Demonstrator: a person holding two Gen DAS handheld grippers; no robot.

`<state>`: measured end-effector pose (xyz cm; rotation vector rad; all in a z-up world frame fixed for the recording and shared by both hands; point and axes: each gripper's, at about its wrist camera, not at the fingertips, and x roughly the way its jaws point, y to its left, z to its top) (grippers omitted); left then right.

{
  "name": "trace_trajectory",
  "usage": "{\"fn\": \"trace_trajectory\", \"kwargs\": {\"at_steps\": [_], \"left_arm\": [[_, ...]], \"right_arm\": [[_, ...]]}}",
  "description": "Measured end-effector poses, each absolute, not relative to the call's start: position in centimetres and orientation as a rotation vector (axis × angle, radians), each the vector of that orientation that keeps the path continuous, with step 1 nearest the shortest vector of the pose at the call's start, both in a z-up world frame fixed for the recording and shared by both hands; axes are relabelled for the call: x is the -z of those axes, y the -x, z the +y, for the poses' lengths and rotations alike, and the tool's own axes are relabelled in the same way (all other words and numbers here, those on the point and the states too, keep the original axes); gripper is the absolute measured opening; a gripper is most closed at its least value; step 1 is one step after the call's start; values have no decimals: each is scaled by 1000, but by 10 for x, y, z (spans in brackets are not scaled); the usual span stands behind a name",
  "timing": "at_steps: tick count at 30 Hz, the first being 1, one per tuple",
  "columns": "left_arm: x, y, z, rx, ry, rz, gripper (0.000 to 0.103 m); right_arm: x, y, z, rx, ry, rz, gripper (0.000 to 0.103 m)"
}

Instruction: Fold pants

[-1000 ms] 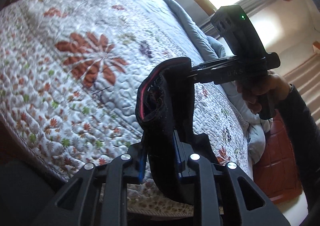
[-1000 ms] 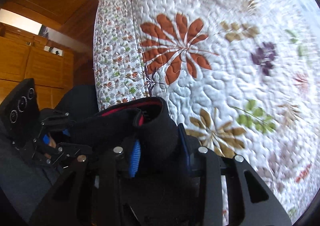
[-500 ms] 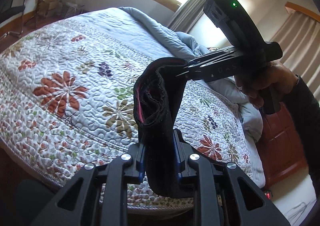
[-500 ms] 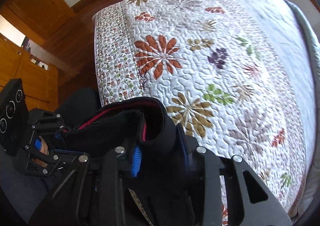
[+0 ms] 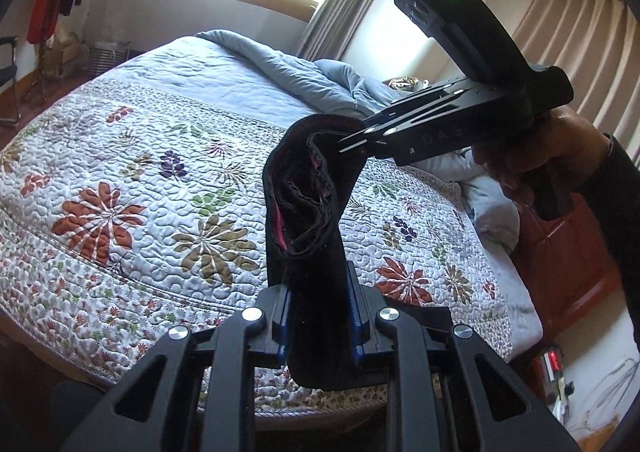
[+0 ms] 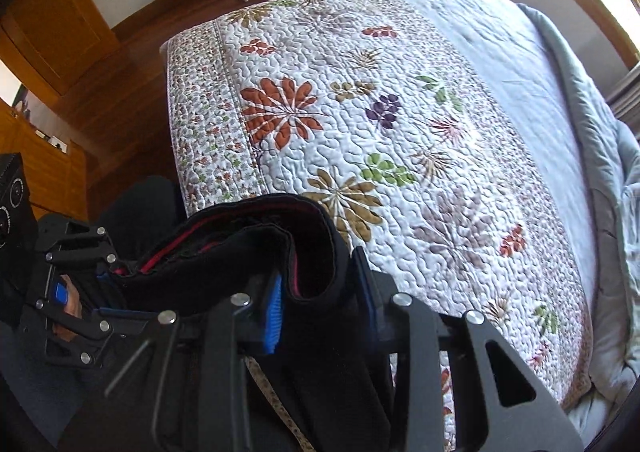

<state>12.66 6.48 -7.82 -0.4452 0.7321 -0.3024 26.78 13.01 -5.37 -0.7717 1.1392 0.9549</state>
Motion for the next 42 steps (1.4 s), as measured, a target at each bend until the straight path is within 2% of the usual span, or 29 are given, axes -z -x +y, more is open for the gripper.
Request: {"fn": "trace_trajectory", "kwargs": {"at_steps": [24,42], "left_arm": [[48,-123,-24,430,255,733,22],[53,-124,-101,520,150,754,22]], "right_arm": [[24,-243,22,-746,720,1082,24],[36,-237,-58,-693,638,1075,23]]}}
